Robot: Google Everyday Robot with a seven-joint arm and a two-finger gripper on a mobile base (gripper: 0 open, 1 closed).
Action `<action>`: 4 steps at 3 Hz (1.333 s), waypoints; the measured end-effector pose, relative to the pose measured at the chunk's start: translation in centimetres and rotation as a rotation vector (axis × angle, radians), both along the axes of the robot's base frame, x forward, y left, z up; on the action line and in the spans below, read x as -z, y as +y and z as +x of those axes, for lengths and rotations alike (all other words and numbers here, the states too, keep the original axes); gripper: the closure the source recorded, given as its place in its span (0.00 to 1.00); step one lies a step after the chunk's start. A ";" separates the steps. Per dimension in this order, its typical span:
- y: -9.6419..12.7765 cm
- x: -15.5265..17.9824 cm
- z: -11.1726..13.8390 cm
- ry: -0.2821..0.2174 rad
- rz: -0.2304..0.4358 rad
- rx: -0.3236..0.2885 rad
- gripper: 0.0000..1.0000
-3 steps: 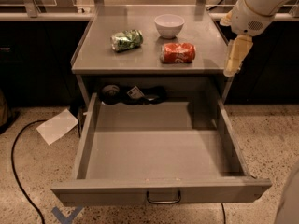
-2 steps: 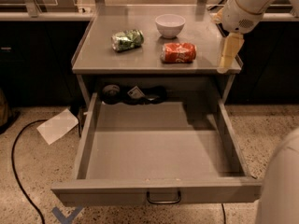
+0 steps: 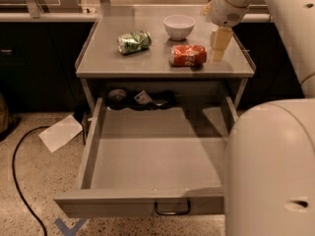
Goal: Place coke can into top drawer
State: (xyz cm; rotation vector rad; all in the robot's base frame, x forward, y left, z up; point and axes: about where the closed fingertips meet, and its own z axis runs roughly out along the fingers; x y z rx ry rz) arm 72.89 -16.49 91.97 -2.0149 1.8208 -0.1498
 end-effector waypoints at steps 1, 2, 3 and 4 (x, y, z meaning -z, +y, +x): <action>1.4 0.6 2.6 -0.014 -0.012 0.001 0.00; 2.2 1.5 4.2 -0.009 -0.012 0.014 0.00; 2.6 2.7 5.2 0.004 -0.015 0.028 0.00; 3.0 4.1 5.6 0.028 -0.017 0.031 0.00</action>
Offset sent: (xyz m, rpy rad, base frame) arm 0.0852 0.0173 0.0008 -0.0192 0.0238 -0.0278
